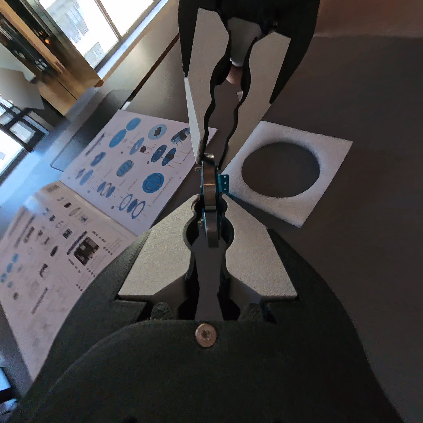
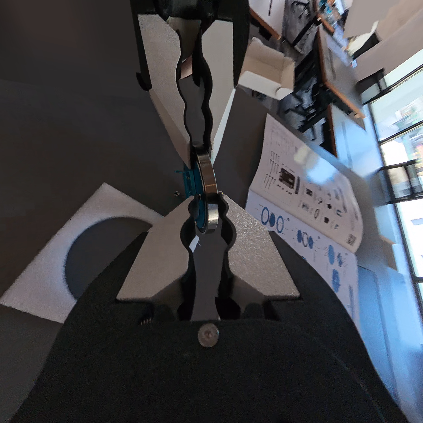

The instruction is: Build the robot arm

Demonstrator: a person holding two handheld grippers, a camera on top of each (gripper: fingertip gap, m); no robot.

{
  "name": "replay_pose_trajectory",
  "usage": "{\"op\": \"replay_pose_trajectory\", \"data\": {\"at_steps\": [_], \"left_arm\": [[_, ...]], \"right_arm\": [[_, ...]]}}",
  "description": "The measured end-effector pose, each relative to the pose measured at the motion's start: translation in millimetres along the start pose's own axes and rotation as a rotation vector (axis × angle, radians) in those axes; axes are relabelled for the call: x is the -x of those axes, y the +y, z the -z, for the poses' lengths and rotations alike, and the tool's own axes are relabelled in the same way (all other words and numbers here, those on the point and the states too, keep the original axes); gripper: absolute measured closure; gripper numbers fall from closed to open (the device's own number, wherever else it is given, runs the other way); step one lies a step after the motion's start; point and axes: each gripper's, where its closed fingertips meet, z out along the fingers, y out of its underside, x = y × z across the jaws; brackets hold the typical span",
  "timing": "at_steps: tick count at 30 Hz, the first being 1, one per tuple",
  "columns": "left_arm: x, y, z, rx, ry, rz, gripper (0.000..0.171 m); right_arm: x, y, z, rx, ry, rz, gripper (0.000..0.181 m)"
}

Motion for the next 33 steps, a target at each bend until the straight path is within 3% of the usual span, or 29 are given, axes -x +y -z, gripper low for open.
{"op": "replay_pose_trajectory", "data": {"at_steps": [8, 14, 18, 25, 33], "left_arm": [[-15.4, 2.1, -21.5, 0.019, -0.181, -0.498, 0.160], [-17.2, 8.1, -32.1, 0.017, -0.258, -0.741, 0.160], [-9.9, 11.9, -32.2, 0.035, -0.282, -0.749, 0.160], [-17.2, 20.1, -35.8, 0.083, -0.349, -0.925, 0.159], [-28.0, 32.4, -47.8, 0.140, -0.379, -1.074, 0.156]], "right_arm": [[15.5, 22.9, 6.0, 0.059, 0.335, 0.344, 0.168], [18.8, 32.8, 5.1, 0.121, 0.473, 0.534, 0.168], [13.8, 32.6, 0.5, 0.146, 0.481, 0.582, 0.168], [25.1, 38.1, -2.5, 0.187, 0.471, 0.768, 0.168], [34.7, 54.7, -5.7, 0.321, 0.305, 0.794, 0.168]]}}
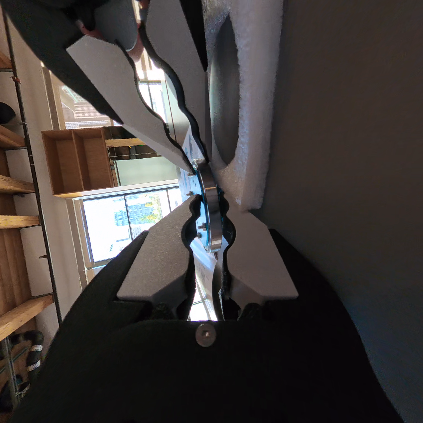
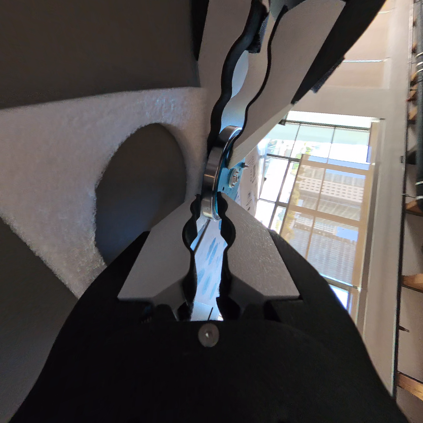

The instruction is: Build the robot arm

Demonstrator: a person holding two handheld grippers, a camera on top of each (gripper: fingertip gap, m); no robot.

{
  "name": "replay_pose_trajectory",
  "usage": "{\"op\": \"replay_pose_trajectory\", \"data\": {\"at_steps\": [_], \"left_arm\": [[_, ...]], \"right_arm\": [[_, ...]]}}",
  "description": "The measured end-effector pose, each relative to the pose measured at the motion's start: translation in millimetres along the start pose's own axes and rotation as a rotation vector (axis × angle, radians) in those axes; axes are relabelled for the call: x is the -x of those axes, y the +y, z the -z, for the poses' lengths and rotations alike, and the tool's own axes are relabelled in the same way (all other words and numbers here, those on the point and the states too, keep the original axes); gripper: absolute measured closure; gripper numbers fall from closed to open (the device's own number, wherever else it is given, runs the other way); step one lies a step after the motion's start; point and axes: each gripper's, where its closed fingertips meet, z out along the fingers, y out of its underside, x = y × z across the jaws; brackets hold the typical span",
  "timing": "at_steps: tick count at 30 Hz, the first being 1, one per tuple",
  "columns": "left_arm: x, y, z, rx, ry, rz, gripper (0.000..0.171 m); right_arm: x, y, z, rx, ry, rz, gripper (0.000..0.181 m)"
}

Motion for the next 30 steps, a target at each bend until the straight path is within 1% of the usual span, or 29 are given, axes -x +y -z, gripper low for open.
{"op": "replay_pose_trajectory", "data": {"at_steps": [3, 6, 9, 12, 14, 18, 21, 23, 24, 25, 26, 27, 28, 29, 30], "left_arm": [[-0.6, 0.2, -0.6, -0.005, 0.022, 0.032, 0.155], [-2.5, 1.0, -0.5, -0.007, 0.039, 0.041, 0.154], [-2.4, 0.8, -0.5, -0.007, 0.033, 0.038, 0.155], [-1.9, -0.6, -1.1, -0.014, 0.020, 0.044, 0.155], [1.1, -0.5, -1.1, -0.014, 0.008, 0.068, 0.148], [5.6, 1.9, 1.0, -0.016, 0.009, 0.108, 0.138], [8.4, 9.8, 5.8, 0.008, -0.010, 0.085, 0.130], [11.1, 17.6, 13.1, 0.025, -0.015, 0.118, 0.125], [12.4, 22.0, 18.2, 0.033, -0.015, 0.151, 0.122], [13.8, 25.4, 24.6, 0.034, -0.016, 0.202, 0.124], [15.6, 27.4, 32.5, 0.028, -0.014, 0.281, 0.137], [16.9, 27.7, 40.1, 0.019, 0.002, 0.392, 0.146], [15.9, 27.3, 46.4, 0.018, 0.037, 0.536, 0.153], [14.0, 25.7, 50.8, 0.019, 0.080, 0.701, 0.151], [11.8, 26.1, 52.8, 0.035, 0.119, 0.873, 0.154]], "right_arm": [[0.3, 2.5, 2.9, 0.024, -0.055, -0.021, 0.169], [-6.5, 9.6, 11.5, 0.046, -0.057, -0.026, 0.168], [-6.0, 17.1, 18.4, 0.042, -0.109, -0.143, 0.168], [-3.3, 14.8, 17.7, -0.015, -0.146, -0.277, 0.168], [-1.1, 17.6, 14.2, -0.023, -0.153, -0.326, 0.167], [4.7, 19.7, 9.9, -0.038, -0.161, -0.359, 0.166], [5.2, 19.8, 10.2, -0.047, -0.159, -0.372, 0.166], [4.3, 19.3, 12.3, -0.055, -0.153, -0.378, 0.166], [4.7, 19.7, 13.6, -0.053, -0.152, -0.376, 0.166], [5.1, 20.6, 14.7, -0.051, -0.151, -0.373, 0.166], [5.6, 21.7, 15.9, -0.047, -0.152, -0.373, 0.166], [5.6, 23.1, 17.0, -0.043, -0.152, -0.382, 0.166], [5.0, 23.7, 17.8, -0.044, -0.153, -0.405, 0.166], [4.1, 22.9, 18.8, -0.053, -0.157, -0.439, 0.166], [2.1, 21.0, 19.8, -0.069, -0.159, -0.478, 0.167]]}}
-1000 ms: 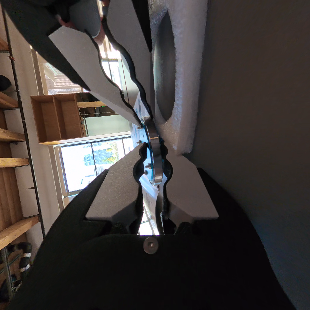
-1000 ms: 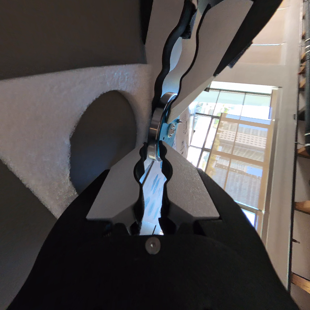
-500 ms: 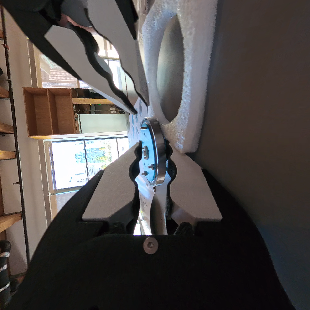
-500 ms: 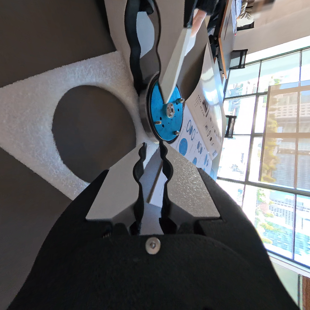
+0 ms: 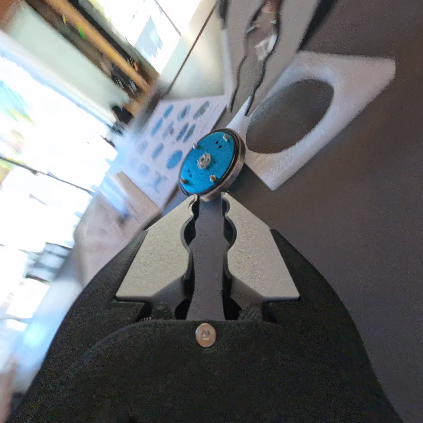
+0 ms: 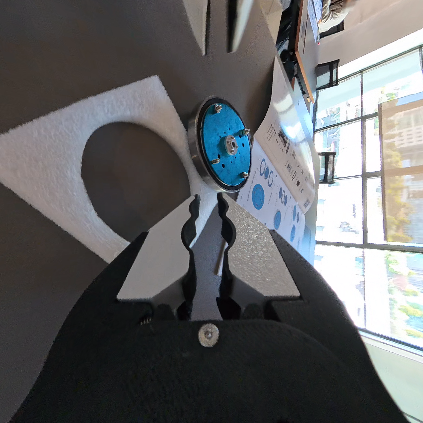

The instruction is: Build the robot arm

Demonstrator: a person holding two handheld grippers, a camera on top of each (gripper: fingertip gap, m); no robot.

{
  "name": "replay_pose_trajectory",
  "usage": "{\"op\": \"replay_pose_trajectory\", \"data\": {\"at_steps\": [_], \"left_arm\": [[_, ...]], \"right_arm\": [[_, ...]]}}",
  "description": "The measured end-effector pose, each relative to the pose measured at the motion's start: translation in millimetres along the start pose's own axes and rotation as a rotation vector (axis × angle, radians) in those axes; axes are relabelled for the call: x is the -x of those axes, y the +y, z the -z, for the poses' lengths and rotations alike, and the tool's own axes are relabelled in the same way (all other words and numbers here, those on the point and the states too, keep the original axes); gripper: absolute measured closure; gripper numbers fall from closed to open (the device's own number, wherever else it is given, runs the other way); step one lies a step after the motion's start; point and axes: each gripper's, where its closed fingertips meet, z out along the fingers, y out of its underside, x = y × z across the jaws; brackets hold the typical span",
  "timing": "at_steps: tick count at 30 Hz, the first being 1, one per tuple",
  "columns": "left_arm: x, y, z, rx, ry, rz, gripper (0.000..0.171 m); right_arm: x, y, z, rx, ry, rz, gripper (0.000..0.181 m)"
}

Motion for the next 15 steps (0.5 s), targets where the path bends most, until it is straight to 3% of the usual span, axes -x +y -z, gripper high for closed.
{"op": "replay_pose_trajectory", "data": {"at_steps": [2, 4, 7, 10, 15], "left_arm": [[-5.5, 12.3, -2.7, 0.101, 0.081, 0.282, 0.149], [-20.0, 19.1, -7.9, 0.184, 0.215, 0.460, 0.151], [-20.4, 11.4, -17.0, 0.125, 0.271, 0.597, 0.159], [-16.2, 25.4, -25.7, 0.192, 0.259, 0.661, 0.136], [-0.5, 29.5, -22.8, 0.163, 0.240, 0.623, 0.137]], "right_arm": [[-3.3, -6.0, 2.4, -0.026, 0.001, -0.055, 0.167], [-8.0, -11.1, 4.6, -0.040, 0.011, -0.073, 0.167], [-13.0, -15.4, 7.3, -0.056, 0.016, -0.106, 0.167], [-12.2, -17.4, 6.9, -0.084, -0.013, -0.207, 0.164], [-2.2, -15.1, 4.1, -0.133, -0.131, -0.435, 0.158]]}}
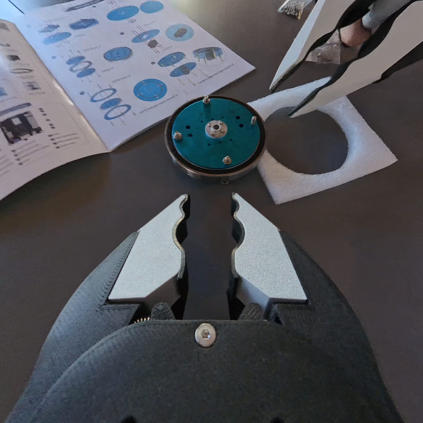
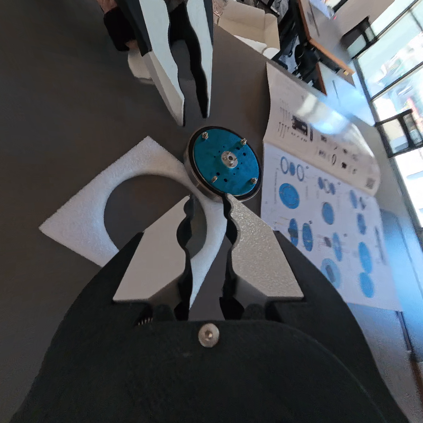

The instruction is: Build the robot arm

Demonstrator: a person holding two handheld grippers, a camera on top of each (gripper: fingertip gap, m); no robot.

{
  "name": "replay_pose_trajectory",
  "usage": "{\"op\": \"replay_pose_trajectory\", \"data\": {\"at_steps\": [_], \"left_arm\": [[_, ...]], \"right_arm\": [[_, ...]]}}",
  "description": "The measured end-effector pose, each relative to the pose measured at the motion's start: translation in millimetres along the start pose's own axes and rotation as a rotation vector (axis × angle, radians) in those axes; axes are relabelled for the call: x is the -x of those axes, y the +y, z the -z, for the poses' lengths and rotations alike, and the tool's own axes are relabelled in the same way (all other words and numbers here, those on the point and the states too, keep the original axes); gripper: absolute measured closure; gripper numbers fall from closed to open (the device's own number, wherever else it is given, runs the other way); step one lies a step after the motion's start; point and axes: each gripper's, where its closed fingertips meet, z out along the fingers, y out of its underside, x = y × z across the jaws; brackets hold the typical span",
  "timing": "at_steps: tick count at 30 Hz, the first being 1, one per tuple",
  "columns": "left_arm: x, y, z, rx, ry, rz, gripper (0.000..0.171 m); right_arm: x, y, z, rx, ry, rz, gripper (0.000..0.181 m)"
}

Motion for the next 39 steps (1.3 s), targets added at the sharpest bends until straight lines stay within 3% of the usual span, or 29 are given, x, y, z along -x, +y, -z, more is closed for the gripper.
{"op": "replay_pose_trajectory", "data": {"at_steps": [2, 6, 11, 15, 19, 23, 27, 32, 39], "left_arm": [[4.2, -2.0, 1.7, 0.002, 0.033, -0.049, 0.127], [12.1, -15.3, 3.7, -0.050, 0.140, -0.123, 0.123], [16.1, -8.7, -1.0, 0.025, 0.232, -0.257, 0.136], [11.8, -9.7, -6.6, 0.031, 0.324, -0.234, 0.142], [11.3, -6.8, -10.9, 0.041, 0.369, -0.174, 0.132], [8.6, -9.9, -13.6, 0.018, 0.375, -0.177, 0.132], [6.5, -9.5, -16.3, 0.024, 0.375, -0.196, 0.130], [6.3, -7.6, -17.4, 0.035, 0.364, -0.221, 0.137], [3.9, -10.4, -23.4, 0.047, 0.356, -0.246, 0.138]], "right_arm": [[-0.6, 4.2, -1.9, 0.004, 0.001, -0.002, 0.156], [-2.9, 9.5, -8.9, 0.031, 0.036, 0.062, 0.155], [-6.0, 12.4, -12.5, 0.027, 0.065, 0.070, 0.154], [-11.8, 13.4, -13.5, 0.003, 0.016, -0.070, 0.143], [-11.0, 14.8, -17.5, -0.016, -0.194, -0.352, 0.117], [-16.2, 11.2, -21.5, -0.084, -0.302, -0.487, 0.114], [-11.5, 15.5, -28.1, -0.053, -0.331, -0.461, 0.113], [-15.4, 19.3, -32.0, -0.025, -0.279, -0.426, 0.124], [-18.2, 22.8, -24.8, -0.026, -0.243, -0.431, 0.126]]}}
